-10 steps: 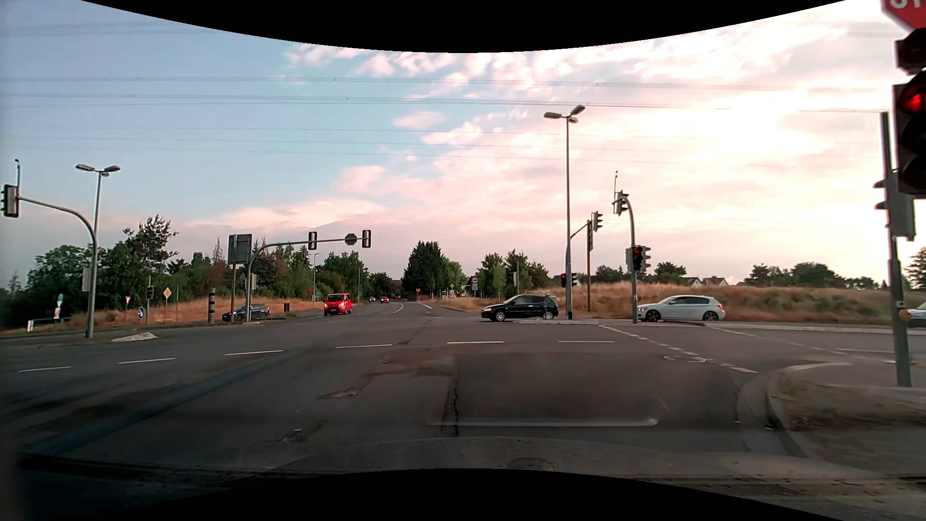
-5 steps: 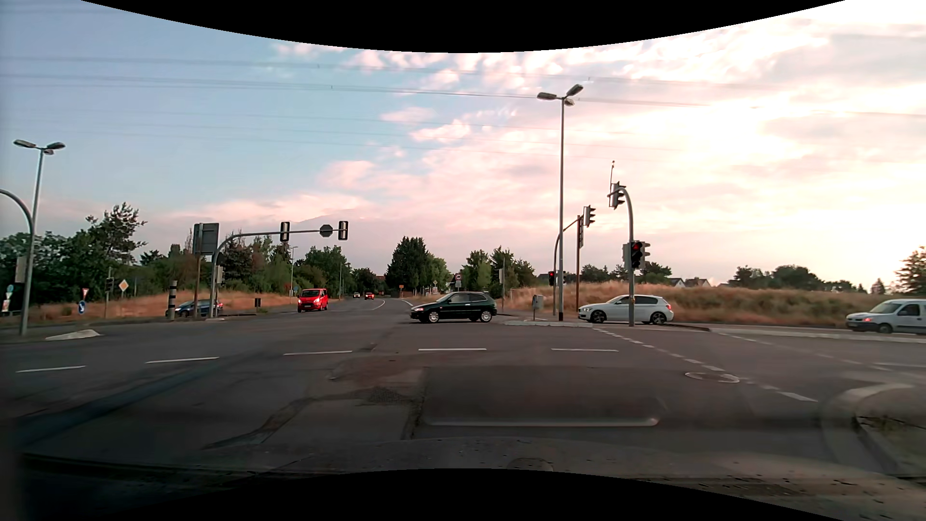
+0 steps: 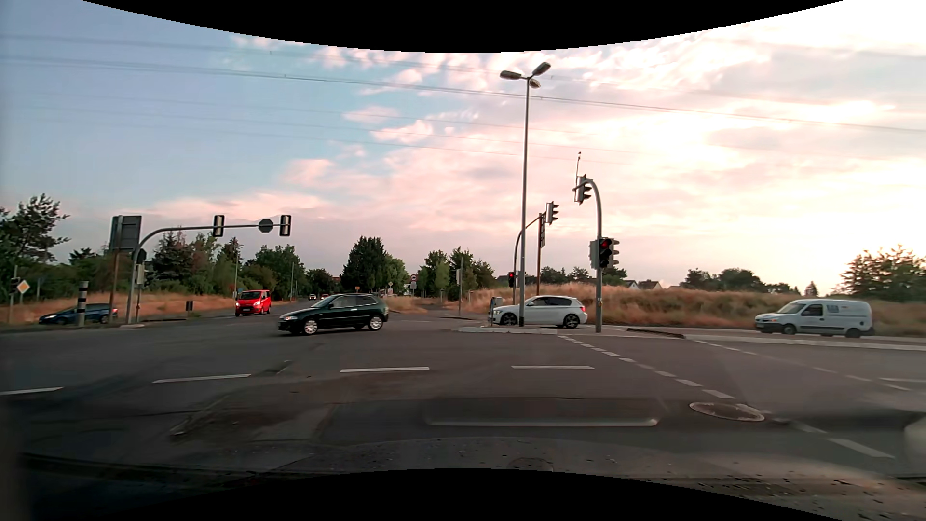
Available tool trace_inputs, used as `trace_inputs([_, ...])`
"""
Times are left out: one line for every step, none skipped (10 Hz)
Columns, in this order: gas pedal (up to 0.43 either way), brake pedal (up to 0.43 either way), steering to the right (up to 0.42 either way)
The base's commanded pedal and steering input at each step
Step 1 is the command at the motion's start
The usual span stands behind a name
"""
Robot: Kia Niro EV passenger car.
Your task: Follow the waypoints while adhering to traffic rules and regulations
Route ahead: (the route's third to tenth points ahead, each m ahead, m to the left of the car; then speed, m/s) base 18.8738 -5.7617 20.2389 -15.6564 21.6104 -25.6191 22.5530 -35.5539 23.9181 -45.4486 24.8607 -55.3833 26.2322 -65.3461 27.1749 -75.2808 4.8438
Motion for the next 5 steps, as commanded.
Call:
trace_inputs([0.169, 0.000, 0.263])
trace_inputs([0.157, 0.000, 0.279])
trace_inputs([0.157, 0.000, 0.287])
trace_inputs([0.157, 0.000, 0.294])
trace_inputs([0.157, 0.000, 0.305])
